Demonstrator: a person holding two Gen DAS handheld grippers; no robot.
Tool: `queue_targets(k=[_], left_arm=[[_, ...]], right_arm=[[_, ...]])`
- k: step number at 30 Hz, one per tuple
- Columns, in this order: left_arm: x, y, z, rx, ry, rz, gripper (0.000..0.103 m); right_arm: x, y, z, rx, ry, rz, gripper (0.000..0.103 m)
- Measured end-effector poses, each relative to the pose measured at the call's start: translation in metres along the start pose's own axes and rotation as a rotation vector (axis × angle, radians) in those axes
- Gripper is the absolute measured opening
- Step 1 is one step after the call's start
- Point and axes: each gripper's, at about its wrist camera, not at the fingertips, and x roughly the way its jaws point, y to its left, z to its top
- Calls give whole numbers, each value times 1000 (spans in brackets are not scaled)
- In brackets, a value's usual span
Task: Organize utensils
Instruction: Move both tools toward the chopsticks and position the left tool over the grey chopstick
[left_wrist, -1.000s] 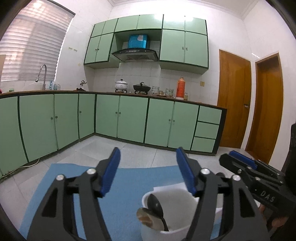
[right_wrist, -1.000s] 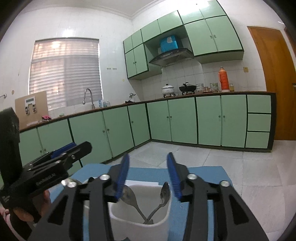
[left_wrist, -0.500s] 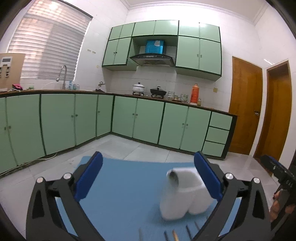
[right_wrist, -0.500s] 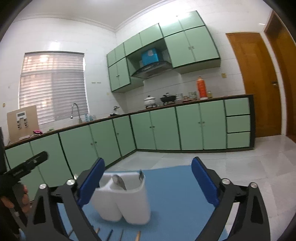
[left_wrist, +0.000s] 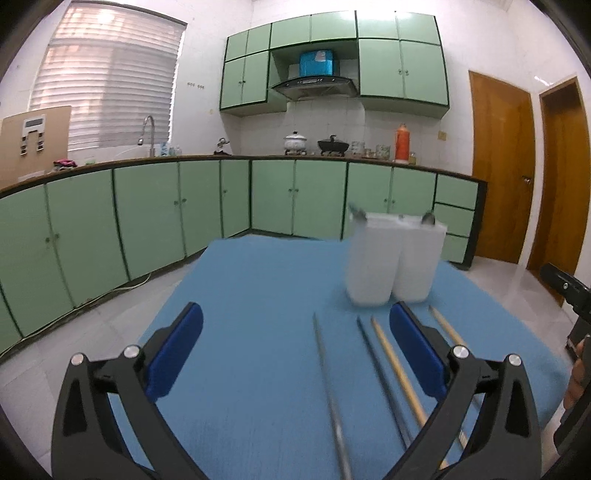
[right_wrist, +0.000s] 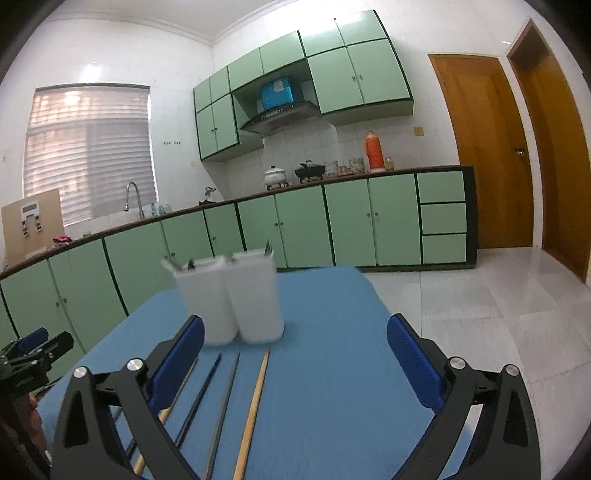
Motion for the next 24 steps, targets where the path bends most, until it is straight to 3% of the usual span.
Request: queue_targets(k=[12,15,18,21,24], left_arm=[[-20,-6,-63,8,28,16,97],[-20,-10,-73,-6,43,7,92],[-20,-14,-82,11,57,9,82],[-19,-13,-89,8,69,11,81],[-18,-10,-95,-5,71,16,77]], right_arm=[[-33,28,-75,-57,26,-17,96],[-37,32,-90,-59,42,-9,94],[-36,36,-98,-79,65,-6,88],[-33,37,-100,-90,71,-6,81],[-31,38,-104,-79,85,7,66]])
